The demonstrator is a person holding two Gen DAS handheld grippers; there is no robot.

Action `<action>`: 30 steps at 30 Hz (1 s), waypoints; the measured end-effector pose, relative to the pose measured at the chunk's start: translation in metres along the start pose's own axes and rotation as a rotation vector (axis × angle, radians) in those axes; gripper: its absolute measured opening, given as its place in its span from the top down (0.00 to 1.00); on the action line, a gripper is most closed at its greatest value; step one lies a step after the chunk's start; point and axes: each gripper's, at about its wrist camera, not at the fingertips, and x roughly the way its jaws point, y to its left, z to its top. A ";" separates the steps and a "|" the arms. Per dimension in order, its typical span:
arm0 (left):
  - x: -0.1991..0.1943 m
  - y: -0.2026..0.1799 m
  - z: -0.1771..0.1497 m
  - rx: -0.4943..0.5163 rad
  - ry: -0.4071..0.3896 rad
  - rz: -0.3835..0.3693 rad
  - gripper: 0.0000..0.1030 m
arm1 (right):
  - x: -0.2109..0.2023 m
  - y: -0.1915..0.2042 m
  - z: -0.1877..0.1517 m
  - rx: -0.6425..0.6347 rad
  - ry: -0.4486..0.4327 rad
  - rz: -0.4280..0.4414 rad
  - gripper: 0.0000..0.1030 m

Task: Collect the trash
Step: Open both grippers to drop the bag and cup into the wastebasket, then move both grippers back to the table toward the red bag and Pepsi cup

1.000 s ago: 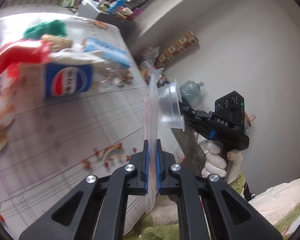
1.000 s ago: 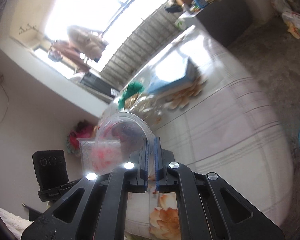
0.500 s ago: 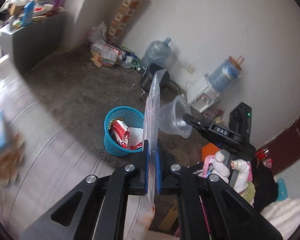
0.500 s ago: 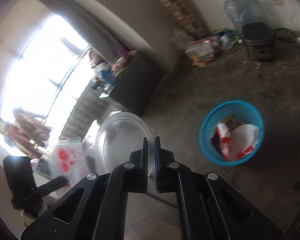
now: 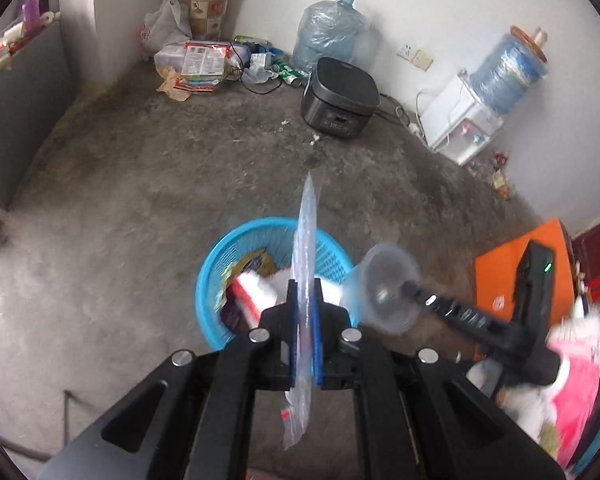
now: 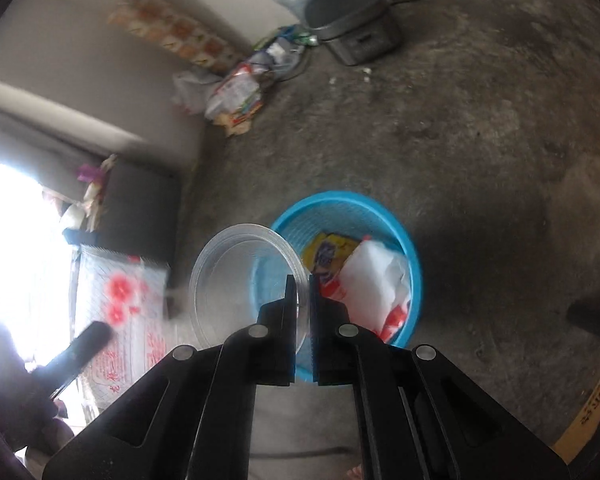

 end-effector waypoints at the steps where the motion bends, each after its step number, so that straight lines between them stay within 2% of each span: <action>1: 0.012 -0.003 0.006 -0.006 0.005 -0.014 0.87 | 0.007 -0.001 0.001 0.015 0.007 0.006 0.91; 2: 0.023 -0.004 0.010 -0.009 0.015 -0.026 0.78 | 0.019 -0.006 0.004 0.031 0.015 0.007 0.89; 3: 0.033 -0.004 0.013 -0.016 0.026 -0.025 0.53 | 0.030 -0.011 0.006 0.043 0.028 -0.004 0.74; 4: 0.041 -0.004 0.015 -0.030 0.020 -0.027 0.46 | 0.035 -0.016 0.007 0.053 0.038 -0.028 0.59; 6: 0.049 -0.003 0.014 -0.038 0.011 -0.033 0.46 | 0.044 -0.026 0.005 0.076 0.053 -0.076 0.56; 11: 0.039 0.003 0.002 -0.061 0.003 -0.051 0.45 | 0.038 -0.043 -0.007 0.098 0.061 -0.066 0.56; 16: 0.009 0.003 -0.004 -0.063 -0.033 -0.060 0.44 | 0.026 -0.044 -0.014 0.044 0.066 -0.062 0.56; 22: -0.069 0.007 -0.023 -0.060 -0.121 -0.078 0.43 | 0.006 -0.022 -0.025 -0.041 0.068 -0.020 0.56; 24: -0.098 0.008 -0.032 -0.045 -0.162 -0.049 0.42 | -0.002 -0.008 -0.033 -0.084 0.072 0.004 0.56; 26: -0.133 0.008 -0.048 -0.031 -0.209 -0.012 0.41 | -0.011 0.007 -0.042 -0.130 0.074 0.024 0.56; 30: -0.191 0.008 -0.092 -0.057 -0.307 -0.001 0.38 | -0.041 0.049 -0.066 -0.270 0.065 0.101 0.56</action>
